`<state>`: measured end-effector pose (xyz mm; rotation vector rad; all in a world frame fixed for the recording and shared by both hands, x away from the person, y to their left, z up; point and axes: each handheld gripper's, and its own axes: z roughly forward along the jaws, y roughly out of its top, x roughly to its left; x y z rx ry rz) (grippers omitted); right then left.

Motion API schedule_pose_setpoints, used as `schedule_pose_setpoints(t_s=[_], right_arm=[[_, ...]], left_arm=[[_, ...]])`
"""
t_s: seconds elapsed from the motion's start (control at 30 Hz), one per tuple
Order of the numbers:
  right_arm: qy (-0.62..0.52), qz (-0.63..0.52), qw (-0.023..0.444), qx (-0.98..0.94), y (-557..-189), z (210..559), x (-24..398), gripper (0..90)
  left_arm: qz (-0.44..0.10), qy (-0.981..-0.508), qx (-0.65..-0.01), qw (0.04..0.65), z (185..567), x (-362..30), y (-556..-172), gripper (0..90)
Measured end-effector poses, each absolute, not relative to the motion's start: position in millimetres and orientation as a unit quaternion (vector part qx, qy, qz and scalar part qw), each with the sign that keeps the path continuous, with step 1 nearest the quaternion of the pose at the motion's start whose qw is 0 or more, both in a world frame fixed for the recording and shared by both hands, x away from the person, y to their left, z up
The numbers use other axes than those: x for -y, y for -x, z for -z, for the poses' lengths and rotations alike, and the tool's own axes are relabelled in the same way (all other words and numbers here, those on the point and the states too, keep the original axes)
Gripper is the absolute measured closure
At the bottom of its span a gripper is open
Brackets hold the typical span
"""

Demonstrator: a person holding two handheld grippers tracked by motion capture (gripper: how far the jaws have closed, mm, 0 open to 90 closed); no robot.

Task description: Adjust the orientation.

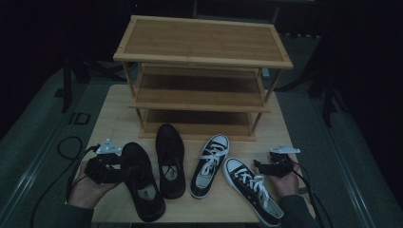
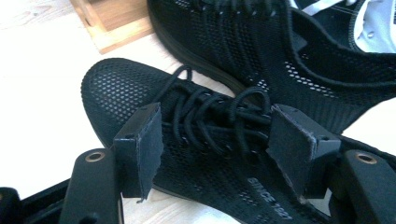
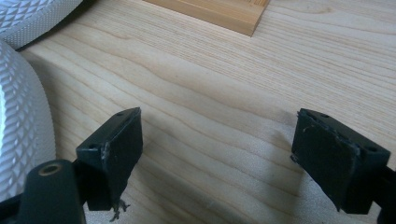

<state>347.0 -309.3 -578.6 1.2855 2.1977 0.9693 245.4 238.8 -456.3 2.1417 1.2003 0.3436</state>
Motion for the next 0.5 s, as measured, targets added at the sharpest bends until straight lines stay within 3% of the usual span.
schedule_pose_setpoints(t_s=[0.5], right_arm=[[-0.462, -0.348, 0.207, -0.789, -347, 579, 309, 16.0]], left_arm=[[-0.104, -0.828, -0.461, 0.302, 472, -230, -239, 39.0]])
